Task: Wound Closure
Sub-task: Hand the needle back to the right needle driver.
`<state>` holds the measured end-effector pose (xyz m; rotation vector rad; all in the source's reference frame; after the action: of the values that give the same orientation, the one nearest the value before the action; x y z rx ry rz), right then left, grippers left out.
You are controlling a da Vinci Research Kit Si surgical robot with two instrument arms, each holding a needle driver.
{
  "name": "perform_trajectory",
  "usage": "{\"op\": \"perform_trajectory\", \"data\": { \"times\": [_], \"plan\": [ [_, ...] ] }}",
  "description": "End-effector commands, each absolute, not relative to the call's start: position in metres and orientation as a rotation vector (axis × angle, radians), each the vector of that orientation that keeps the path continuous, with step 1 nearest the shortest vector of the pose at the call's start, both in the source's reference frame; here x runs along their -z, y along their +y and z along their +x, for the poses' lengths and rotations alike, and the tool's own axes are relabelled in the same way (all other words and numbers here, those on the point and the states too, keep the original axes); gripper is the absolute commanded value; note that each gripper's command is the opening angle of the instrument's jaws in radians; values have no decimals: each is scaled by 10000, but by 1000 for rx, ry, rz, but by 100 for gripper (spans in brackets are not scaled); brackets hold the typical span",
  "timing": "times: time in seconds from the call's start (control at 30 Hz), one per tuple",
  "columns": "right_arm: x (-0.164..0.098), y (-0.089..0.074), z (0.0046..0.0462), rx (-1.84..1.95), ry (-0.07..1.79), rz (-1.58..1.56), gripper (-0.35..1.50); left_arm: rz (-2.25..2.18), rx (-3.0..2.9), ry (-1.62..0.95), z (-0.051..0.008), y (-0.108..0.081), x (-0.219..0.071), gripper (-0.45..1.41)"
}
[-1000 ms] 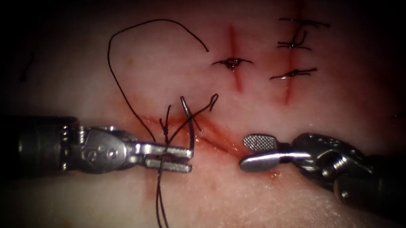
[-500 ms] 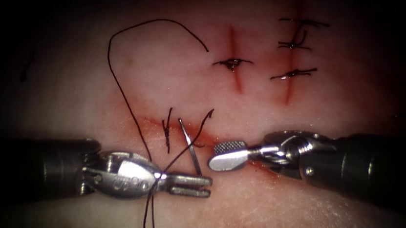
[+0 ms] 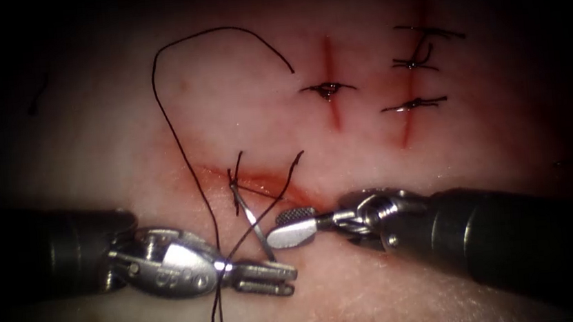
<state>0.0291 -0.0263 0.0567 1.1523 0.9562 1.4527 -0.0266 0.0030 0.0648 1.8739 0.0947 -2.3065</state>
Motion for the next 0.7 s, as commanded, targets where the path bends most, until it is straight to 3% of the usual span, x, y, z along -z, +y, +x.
{"op": "perform_trajectory", "data": {
  "times": [0.03, 0.33, 0.43, 0.7],
  "plan": [
    [-568, -258, 302, -1443, 959, 1176, 118, 1871, 2306, 101, -271, 27, -655, -45],
    [-554, -247, 287, -1396, 947, 1237, 115, 1851, 2298, 119, -269, 23, -659, -45],
    [-551, -244, 286, -1382, 944, 1257, 135, 1842, 2298, 126, -269, 23, -660, -45],
    [-550, -241, 299, -1305, 1001, 1335, 128, 1821, 2297, 143, -271, 21, -661, -45]
  ]
}}
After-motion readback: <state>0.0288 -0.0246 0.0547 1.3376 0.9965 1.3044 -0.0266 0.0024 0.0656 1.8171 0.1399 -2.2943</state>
